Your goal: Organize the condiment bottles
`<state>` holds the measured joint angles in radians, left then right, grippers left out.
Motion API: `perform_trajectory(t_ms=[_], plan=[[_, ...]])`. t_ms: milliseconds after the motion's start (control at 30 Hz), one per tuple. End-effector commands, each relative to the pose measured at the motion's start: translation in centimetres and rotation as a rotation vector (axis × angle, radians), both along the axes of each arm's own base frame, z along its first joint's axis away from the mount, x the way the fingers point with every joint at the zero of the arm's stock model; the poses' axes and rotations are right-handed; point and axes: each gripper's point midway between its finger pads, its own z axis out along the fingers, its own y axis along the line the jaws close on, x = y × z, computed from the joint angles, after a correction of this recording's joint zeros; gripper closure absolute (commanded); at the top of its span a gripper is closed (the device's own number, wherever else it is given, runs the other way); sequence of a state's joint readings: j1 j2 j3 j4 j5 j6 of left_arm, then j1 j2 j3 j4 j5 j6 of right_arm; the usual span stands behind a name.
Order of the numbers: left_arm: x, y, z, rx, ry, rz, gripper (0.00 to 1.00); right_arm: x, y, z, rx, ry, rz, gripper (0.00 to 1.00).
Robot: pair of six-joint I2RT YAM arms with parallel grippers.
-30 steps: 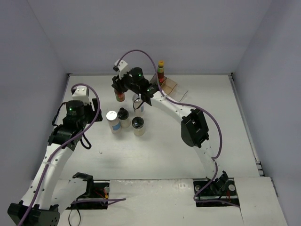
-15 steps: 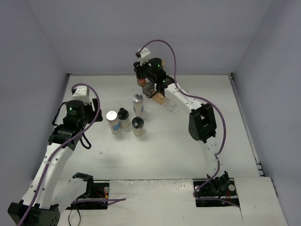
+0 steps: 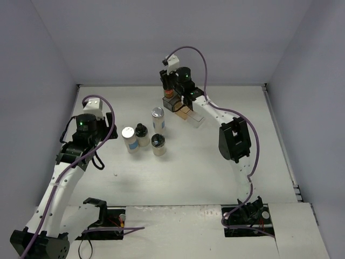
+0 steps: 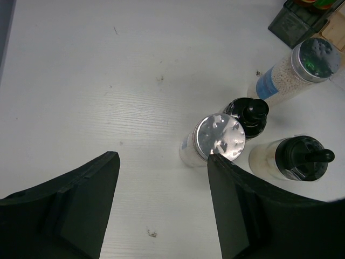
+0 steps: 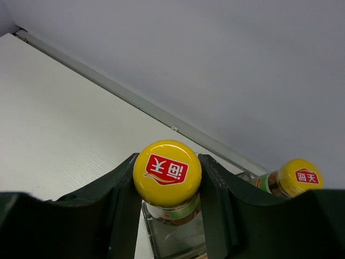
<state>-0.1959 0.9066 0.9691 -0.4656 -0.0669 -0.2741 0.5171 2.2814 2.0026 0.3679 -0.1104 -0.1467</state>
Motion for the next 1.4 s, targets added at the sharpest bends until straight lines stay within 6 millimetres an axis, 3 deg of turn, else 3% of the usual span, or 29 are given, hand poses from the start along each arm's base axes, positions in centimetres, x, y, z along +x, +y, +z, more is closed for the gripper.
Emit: perform_trajectory(t_ms=[0,33,333,567,900,1367], plan=[[1.2,-0.3,2.0,-0.035,-0.078,0.002,0.34,-1.5,-2.5,15.4,0.187,-0.312,-0.038,1.00],[1.1,-0.3,1.9,-0.036,-0.075,0.001,0.34,-1.5,-2.6,14.5,0.180,-0.300,-0.043,1.00],[1.2,-0.3,2.0,-0.047,-0.077,0.000,0.34,-2.0,-4.2,13.2,0.177,-0.275,-0.059,1.00],[1.3,-0.3,1.8,-0.048,-0.072,0.001,0.34,-1.4,-3.5,10.7,0.164,-0.218,-0.023,1.00],[1.3,-0.3,1.9,-0.049,-0.076,0.001,0.34,-0.4,-2.3,6.9,0.165,-0.117,0.028,0.89],[1.2,-0.4,2.0,-0.052,-0.079,-0.005,0.34,-0.1,-2.1,5.0,0.138,-0.069,0.032,0.41]])
